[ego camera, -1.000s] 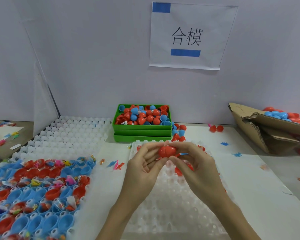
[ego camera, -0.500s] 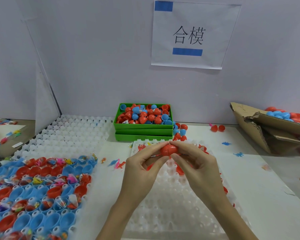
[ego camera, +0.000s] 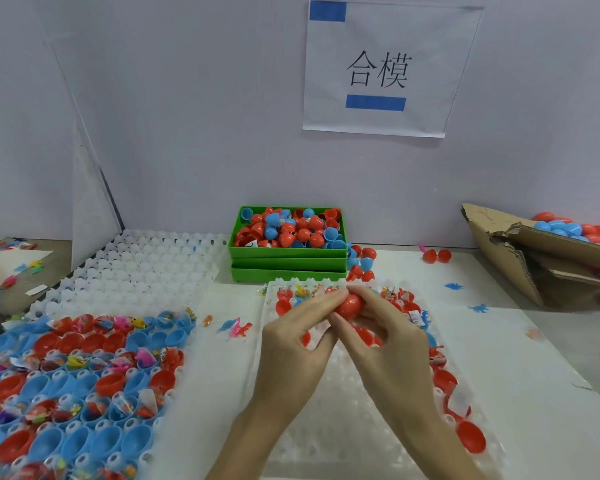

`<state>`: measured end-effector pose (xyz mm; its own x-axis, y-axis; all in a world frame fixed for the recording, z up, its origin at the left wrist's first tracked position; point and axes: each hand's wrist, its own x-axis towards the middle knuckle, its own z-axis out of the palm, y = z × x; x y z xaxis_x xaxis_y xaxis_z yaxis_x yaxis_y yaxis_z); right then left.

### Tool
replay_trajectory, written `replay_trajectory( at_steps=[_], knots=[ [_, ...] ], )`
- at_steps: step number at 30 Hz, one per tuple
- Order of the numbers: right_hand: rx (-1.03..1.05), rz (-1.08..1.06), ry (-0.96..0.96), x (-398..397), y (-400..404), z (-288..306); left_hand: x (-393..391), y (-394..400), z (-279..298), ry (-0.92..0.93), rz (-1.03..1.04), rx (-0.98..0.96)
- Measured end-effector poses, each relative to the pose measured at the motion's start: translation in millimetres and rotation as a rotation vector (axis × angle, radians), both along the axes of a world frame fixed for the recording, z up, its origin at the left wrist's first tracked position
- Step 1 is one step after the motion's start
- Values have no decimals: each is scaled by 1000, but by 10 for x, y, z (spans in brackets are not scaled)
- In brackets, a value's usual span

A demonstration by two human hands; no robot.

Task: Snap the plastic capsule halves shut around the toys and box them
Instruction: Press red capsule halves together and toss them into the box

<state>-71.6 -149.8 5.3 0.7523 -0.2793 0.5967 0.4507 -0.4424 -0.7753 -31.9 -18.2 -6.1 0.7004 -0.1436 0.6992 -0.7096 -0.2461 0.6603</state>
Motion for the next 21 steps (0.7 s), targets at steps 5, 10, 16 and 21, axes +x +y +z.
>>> replay_trajectory(
  at_steps=[5, 10, 16, 21],
  knots=[
    [-90, -59, -8, 0, 28, 4, -13, -72, -53, -62, 65, 20],
    [-177, -47, -9, 30, -17, -8, -30, -84, -53, -81, 78, 14],
    [-71, 218, 155, 47, -184, 112, -26, -45, 42, 88, -55, 5],
    [492, 717, 304, 14, -246, 181, -36, 1, 126, 210, -197, -102]
  ],
)
